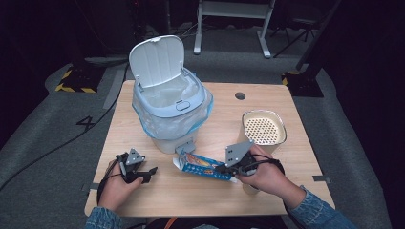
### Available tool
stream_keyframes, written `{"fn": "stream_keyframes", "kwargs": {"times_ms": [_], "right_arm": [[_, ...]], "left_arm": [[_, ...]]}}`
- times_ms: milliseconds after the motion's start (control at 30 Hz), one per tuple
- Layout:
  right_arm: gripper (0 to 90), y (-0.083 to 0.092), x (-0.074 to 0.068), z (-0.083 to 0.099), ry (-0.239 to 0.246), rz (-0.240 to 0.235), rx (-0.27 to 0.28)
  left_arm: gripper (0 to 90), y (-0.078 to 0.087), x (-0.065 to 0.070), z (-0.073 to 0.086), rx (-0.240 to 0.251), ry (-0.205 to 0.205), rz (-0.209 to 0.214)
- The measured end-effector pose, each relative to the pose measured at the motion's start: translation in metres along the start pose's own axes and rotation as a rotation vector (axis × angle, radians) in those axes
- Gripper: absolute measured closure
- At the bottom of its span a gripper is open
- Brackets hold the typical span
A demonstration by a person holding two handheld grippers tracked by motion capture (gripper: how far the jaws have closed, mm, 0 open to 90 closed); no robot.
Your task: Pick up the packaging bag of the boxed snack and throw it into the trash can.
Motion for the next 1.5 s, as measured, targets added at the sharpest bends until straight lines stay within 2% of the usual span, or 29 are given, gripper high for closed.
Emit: {"fn": "stream_keyframes", "kwargs": {"times_ms": [133,433,667,1100,1200,1500], "right_arm": [[89.9,0.015,0.008,0.004,-0.062,-0.018,0.102],[89.9,0.042,0.021,0.013,-0.159,-0.054,0.266],[90.0,0.061,0.030,0.015,-0.203,-0.033,0.353],[90.0,0.094,0.034,0.004,-0.188,-0.020,0.469],[90.0,0.099,0.036,-0.001,-0.165,-0.041,0.505],[90.0,0.114,0.050,-0.017,-0.128,-0.046,0.577]], "left_arm": [[32.2,0.000,0.000,0.000,0.000,0.000,0.000],[32.2,0.000,0.000,0.000,0.001,-0.001,0.000],[32.3,0.000,0.000,0.000,0.001,0.003,-0.003],[32.0,0.000,0.000,0.000,0.000,0.007,-0.005],[32.1,0.000,0.001,0.000,0.001,0.007,-0.005],[32.1,0.001,0.002,0.001,-0.001,0.017,-0.016]]}}
Point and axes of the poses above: each handheld gripper's, and its own axes: y roughly backward along the jaws, z roughly out of its underside, x roughly to its right, the point moved 4 cm from there along -y, roughly forward along the jaws, and after that the axes turned 11 degrees about -x, right-handed, at the moved point
